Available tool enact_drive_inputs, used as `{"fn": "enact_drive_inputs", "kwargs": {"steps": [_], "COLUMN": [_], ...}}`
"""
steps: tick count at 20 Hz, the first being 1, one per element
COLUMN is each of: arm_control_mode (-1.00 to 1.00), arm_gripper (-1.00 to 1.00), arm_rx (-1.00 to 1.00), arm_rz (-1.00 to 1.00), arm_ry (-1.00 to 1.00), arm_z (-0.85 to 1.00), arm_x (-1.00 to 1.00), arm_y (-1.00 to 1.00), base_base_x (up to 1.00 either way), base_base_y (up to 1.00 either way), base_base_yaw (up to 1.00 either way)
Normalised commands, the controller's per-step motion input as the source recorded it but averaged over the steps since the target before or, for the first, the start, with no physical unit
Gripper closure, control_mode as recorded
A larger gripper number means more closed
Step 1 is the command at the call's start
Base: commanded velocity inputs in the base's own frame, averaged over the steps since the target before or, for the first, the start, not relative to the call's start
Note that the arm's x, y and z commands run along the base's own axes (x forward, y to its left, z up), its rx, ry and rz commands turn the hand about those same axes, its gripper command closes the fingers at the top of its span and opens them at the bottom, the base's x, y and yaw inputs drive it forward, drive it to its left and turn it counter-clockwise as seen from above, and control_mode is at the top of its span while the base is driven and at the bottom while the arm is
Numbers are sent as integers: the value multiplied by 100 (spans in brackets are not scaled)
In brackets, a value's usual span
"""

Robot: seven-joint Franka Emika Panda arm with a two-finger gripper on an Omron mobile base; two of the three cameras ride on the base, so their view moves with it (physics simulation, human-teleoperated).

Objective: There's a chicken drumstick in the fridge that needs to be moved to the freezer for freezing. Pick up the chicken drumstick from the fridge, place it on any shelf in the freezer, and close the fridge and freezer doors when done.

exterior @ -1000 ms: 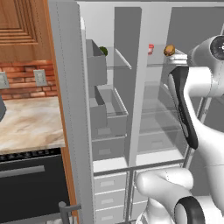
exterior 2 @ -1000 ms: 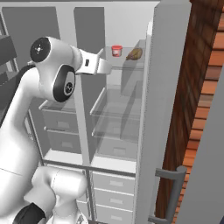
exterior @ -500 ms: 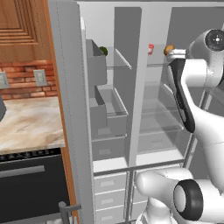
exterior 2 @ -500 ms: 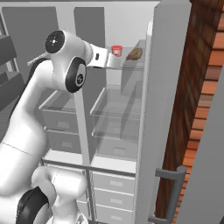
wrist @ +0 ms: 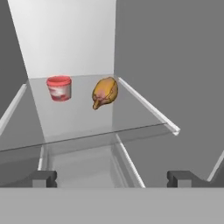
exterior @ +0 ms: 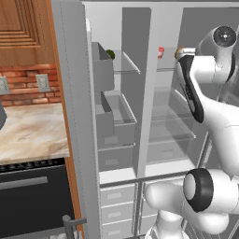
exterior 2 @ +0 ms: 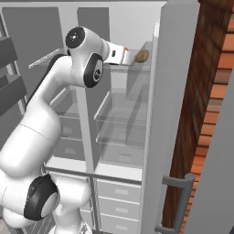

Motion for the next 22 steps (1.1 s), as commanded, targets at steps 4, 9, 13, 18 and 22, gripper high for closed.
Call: {"fn": "enact_drive_inputs", "kwargs": {"steps": [4,9,13,18,22], "arm_control_mode": [-100,-100,-100,-100,-100], "arm_gripper": [-100,-100,-100,-100,-100], "arm_rx": [0,0,0,0,0], "arm_rz": [0,0,0,0,0], "arm_ry": [1,3,4,0,0], "arm_z": [-2,-10,-16,-15,-13], "arm_x": [54,46,35,34,34], "arm_y": [-16,-1,-3,-19,-17], "base_base_x": [0,0,0,0,0], "base_base_y": [0,0,0,0,0], "base_base_yaw": [0,0,0,0,0]}}
